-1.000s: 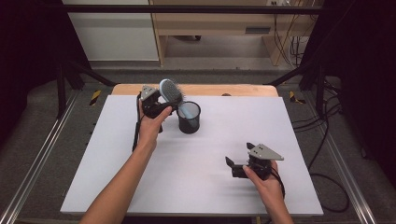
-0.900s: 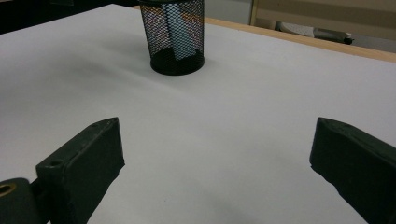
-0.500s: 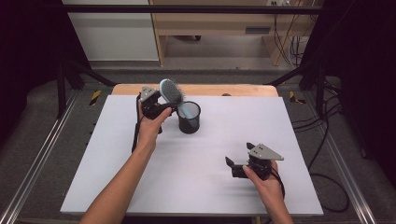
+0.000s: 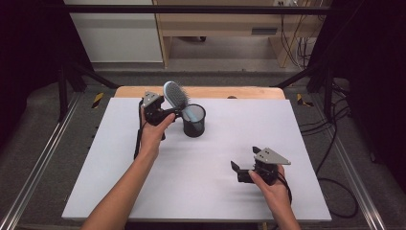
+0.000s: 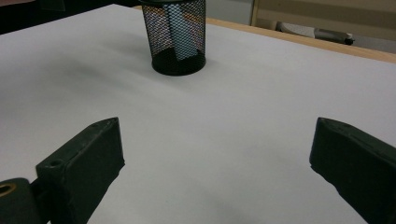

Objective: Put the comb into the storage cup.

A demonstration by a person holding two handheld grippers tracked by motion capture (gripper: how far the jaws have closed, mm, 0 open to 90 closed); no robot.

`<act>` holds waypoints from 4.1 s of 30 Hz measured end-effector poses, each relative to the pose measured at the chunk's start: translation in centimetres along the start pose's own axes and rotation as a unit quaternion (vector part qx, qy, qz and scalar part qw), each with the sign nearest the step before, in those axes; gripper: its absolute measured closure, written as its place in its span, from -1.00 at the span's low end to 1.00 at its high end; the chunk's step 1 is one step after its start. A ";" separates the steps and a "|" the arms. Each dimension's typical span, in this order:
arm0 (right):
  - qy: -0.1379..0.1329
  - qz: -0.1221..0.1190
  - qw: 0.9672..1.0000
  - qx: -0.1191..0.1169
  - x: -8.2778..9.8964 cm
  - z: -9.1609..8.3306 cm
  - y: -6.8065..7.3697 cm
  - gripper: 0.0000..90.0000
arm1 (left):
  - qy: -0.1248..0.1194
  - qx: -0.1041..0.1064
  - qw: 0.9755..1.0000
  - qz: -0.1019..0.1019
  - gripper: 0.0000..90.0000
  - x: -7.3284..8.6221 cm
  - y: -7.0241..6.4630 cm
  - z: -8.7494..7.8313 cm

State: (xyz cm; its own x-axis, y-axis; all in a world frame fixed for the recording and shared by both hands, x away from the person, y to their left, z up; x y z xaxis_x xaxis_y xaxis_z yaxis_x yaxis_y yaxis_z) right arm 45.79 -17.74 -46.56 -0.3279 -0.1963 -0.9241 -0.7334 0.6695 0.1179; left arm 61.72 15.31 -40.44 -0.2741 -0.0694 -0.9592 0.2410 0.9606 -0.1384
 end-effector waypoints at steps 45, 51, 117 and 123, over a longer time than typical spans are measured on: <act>0.003 0.003 1.000 -0.003 0.0 0.1 -0.1 -0.92 | 0.018 0.012 0.998 0.058 -0.93 2.0 -0.6 -5.2; 0.001 0.006 1.000 -0.015 0.0 -0.2 -0.2 -0.93 | 0.014 0.011 0.998 0.057 -0.94 2.0 -0.1 -5.8; -0.043 -0.009 0.998 0.044 1.0 -3.6 -2.3 -0.90 | -0.085 -0.020 0.994 0.065 -0.97 -3.5 8.5 -15.6; -0.039 -0.013 0.998 0.043 1.1 -3.6 -2.2 -0.90 | -0.089 -0.027 0.994 0.055 -0.97 -3.2 9.6 -16.3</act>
State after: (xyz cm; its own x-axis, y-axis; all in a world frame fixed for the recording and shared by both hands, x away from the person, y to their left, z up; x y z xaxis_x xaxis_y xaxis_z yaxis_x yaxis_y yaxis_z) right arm 44.85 -21.99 -46.49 -0.2595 -0.1605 -0.9523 -0.6855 0.7252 0.0646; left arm 49.78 29.13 -34.73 -0.0790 -0.0044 -0.9969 0.2093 0.9776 -0.0209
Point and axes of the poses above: each handheld gripper's, and its own axes: z roughly forward along the jaws, x roughly out of its underside, y roughly to its left, the point moved 2 cm from there along z, roughly forward along the jaws, and after that the axes turned 15 degrees about -x, right-handed, at the moved point
